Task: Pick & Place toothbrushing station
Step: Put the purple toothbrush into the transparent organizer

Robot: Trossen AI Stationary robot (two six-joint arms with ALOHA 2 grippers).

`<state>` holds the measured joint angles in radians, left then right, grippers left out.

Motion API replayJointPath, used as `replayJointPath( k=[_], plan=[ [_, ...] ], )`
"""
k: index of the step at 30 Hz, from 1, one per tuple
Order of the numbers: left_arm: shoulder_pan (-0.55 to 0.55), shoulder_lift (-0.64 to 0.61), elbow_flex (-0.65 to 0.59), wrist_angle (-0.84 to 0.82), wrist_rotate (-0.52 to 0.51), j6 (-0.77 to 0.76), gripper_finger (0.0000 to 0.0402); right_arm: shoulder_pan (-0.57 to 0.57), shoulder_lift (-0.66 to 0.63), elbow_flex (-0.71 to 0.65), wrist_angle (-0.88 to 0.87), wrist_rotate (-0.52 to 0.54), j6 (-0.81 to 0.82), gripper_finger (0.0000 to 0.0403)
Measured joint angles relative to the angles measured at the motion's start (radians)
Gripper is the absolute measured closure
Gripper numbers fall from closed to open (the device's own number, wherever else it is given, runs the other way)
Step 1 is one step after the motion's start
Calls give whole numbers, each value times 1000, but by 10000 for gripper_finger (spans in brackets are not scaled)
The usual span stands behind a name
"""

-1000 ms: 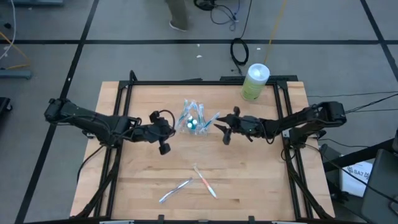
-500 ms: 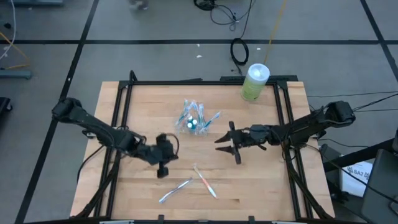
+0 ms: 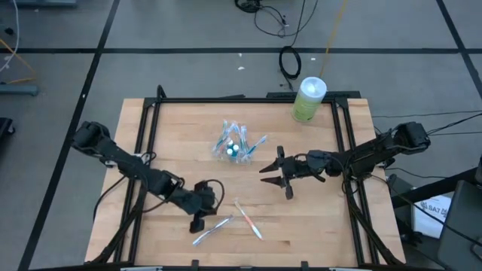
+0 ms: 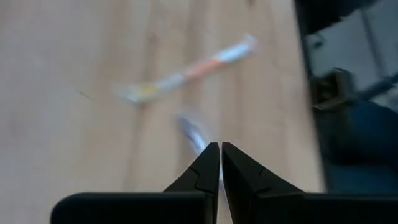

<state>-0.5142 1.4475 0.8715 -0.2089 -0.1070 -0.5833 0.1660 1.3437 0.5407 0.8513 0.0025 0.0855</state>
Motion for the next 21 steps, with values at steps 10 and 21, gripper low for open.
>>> replayJointPath(
  k=[10,21],
  plan=[
    [-101,19,0,13,75,-188,307,-3,0,0,20,0,-31,272],
    [-209,190,2,-3,21,-287,198,-3,0,0,39,0,-32,273]
  ],
)
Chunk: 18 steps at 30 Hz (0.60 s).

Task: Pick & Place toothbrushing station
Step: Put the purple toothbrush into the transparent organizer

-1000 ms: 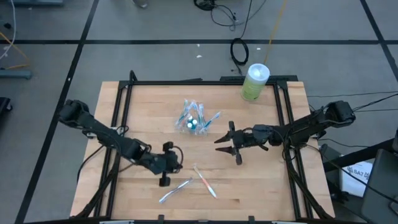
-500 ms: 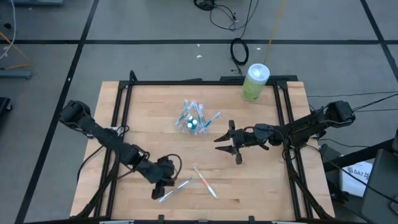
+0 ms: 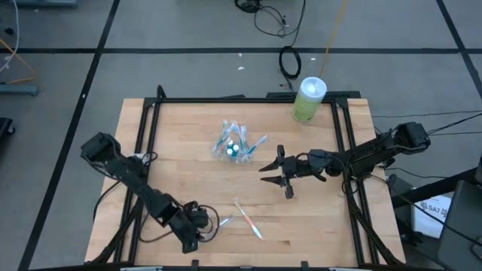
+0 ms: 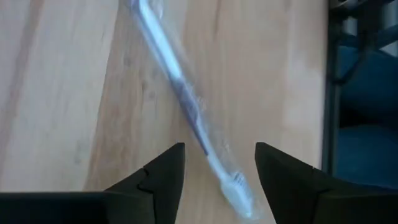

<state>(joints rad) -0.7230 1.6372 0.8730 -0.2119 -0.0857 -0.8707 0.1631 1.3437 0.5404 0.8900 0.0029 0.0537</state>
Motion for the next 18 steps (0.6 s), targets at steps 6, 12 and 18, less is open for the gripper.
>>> replayJointPath(
  k=[6,12,18],
  plan=[
    [-63,100,0,50,-12,-101,202,0,0,0,47,0,-81,273],
    [-95,122,3,33,-80,-154,225,-5,0,0,100,-2,-134,273],
    [-91,109,1,0,-100,-161,287,-27,0,0,117,-3,-145,273]
  ],
)
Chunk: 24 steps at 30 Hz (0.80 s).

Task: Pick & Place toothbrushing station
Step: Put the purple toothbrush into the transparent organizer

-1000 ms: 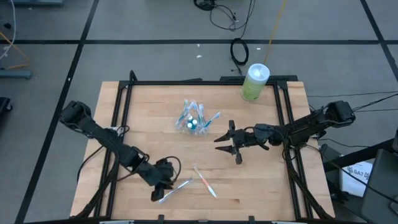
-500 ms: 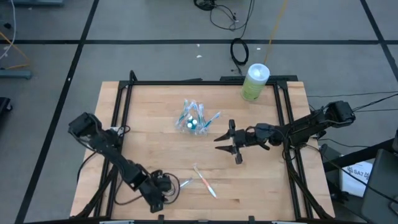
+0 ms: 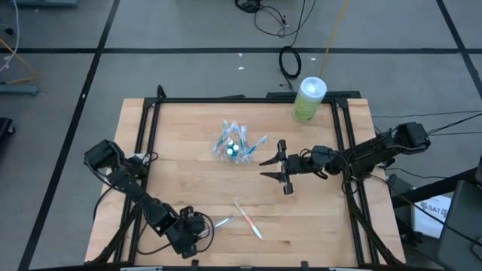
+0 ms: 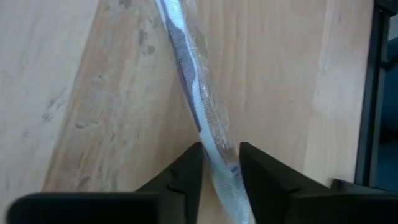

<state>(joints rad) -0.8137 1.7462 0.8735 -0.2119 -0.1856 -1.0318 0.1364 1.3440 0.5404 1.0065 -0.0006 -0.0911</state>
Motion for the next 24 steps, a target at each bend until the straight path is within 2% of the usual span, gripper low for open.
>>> replayJointPath(
  k=[8,10,16,20,24],
  plan=[
    [25,-2,-1,-2,26,1,387,-6,0,0,7,-1,26,273],
    [34,-7,-1,-3,37,0,391,-6,0,0,7,-1,26,273],
    [71,-58,-3,-51,20,17,360,-6,0,0,6,-1,28,273],
    [98,-143,-2,-132,5,76,380,-6,0,0,6,-1,71,273],
    [144,-263,-2,-237,-85,147,390,-6,0,0,-4,-1,83,273]
  ],
)
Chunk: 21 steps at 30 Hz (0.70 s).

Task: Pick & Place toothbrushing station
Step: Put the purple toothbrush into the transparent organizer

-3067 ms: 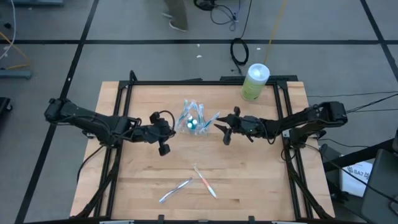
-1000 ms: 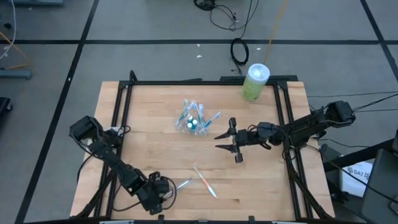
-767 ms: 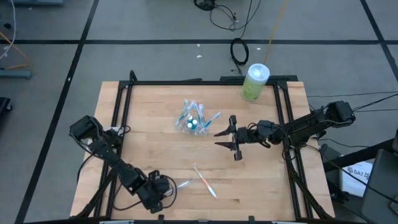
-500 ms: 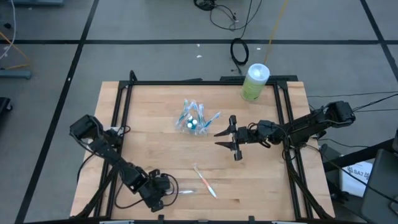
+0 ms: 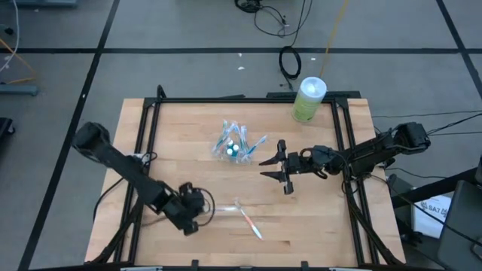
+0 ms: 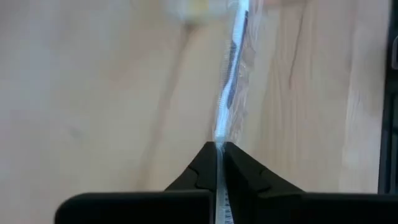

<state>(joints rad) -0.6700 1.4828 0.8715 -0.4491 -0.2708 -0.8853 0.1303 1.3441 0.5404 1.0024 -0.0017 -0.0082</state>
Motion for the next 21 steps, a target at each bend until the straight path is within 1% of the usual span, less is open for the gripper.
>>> replayJointPath(
  k=[4,7,10,13,15,17,19,21],
  plan=[
    [52,-134,1,-116,-70,127,385,0,0,0,-2,0,0,273],
    [111,-226,22,-226,-124,221,394,0,0,0,-8,0,0,273],
    [168,-275,100,-377,-208,274,395,0,0,0,-14,0,0,273],
    [221,-283,227,-503,-284,345,397,0,0,0,-19,0,0,273],
    [260,-274,311,-592,-287,377,397,0,0,0,-22,0,0,273],
    [307,-255,393,-678,-265,405,396,0,0,0,-33,0,0,273],
    [361,-234,460,-796,-199,395,397,0,0,0,-47,0,1,273],
    [423,-209,516,-916,-121,337,398,0,0,0,-65,0,1,273]
  ],
)
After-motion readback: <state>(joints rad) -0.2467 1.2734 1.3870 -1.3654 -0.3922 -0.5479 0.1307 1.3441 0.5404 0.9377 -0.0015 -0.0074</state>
